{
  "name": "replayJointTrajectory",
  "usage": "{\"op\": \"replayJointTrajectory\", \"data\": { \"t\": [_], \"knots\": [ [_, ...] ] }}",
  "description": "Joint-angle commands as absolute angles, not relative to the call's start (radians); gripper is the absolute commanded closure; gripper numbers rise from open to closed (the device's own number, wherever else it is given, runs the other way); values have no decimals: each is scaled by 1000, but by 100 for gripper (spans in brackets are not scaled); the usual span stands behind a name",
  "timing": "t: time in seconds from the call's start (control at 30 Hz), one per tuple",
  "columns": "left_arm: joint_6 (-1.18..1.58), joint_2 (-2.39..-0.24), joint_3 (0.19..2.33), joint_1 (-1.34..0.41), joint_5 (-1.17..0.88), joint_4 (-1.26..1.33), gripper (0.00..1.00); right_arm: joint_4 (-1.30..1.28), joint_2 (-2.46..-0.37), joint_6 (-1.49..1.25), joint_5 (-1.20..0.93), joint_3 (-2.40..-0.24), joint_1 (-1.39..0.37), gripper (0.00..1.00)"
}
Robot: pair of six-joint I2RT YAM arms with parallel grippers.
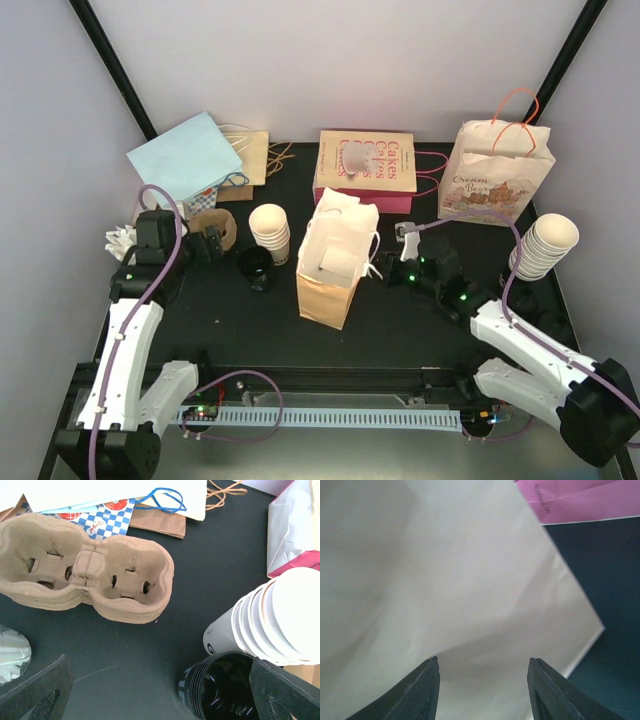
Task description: Pack the takeout coffee
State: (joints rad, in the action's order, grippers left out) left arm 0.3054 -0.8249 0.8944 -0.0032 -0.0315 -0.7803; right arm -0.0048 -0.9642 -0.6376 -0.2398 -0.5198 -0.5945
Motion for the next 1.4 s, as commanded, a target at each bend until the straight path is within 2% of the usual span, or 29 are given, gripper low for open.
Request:
{"op": "replayJointTrajectory", "data": {
  "t": [0.0,0.5,1.37],
  "knots": [
    [288,-833,884,10,-69,-737,1,-26,-907,-678,-207,-531,-657,50],
    [275,-837,878,13,-66,-730,1,-153,-794,-688,-195,-533,-743,50],
    [270,-835,878,14,-64,-731,1,-309,-665,-708,-250,-577,-792,50]
  ]
}}
